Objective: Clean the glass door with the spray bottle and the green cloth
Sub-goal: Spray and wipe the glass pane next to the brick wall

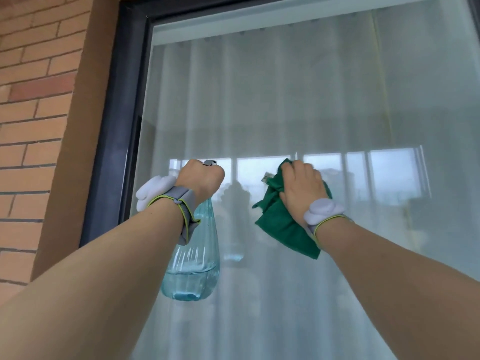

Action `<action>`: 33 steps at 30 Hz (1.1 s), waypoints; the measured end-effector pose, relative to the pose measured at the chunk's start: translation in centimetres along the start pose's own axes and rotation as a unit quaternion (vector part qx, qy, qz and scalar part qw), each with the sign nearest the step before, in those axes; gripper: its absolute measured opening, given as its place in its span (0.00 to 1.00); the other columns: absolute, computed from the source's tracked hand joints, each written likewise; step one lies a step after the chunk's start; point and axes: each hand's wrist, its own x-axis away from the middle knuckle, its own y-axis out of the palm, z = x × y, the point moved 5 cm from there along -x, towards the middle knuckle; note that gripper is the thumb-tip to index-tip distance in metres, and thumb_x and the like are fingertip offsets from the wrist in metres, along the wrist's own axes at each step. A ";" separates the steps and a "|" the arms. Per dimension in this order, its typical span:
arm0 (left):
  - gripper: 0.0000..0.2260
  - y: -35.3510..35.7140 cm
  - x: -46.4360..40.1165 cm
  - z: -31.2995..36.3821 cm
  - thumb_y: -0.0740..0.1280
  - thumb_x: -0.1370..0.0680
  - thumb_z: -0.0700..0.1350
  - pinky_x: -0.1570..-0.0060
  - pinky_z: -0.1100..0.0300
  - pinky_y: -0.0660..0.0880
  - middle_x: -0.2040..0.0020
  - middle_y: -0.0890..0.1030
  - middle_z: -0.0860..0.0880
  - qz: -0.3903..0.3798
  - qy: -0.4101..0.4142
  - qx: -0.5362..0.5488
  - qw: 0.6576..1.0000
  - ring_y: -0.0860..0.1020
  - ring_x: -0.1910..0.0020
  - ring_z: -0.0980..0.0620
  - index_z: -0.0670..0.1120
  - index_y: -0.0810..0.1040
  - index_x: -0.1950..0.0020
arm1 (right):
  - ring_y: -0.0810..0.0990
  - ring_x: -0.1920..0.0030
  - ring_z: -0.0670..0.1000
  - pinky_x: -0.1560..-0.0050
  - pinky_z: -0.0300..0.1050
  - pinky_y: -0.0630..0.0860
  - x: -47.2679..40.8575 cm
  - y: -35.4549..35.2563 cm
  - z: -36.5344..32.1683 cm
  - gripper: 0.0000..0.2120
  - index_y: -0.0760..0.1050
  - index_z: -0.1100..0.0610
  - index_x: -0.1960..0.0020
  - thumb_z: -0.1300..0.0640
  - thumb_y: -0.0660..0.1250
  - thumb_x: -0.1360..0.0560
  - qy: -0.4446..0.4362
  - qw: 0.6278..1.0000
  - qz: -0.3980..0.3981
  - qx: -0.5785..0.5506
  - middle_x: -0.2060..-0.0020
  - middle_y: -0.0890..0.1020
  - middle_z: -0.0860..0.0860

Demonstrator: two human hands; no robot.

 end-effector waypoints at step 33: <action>0.13 14.7 6.1 6.4 0.62 0.26 0.39 0.61 0.59 0.71 0.51 0.85 0.38 -0.075 0.001 0.040 0.996 0.78 0.59 0.41 0.33 0.82 0.49 | 0.72 0.50 0.58 0.50 0.50 0.69 12.3 0.4 4.0 0.22 0.72 0.61 0.39 0.50 0.68 0.29 -0.299 0.925 -0.232 -0.025 0.46 0.74 0.57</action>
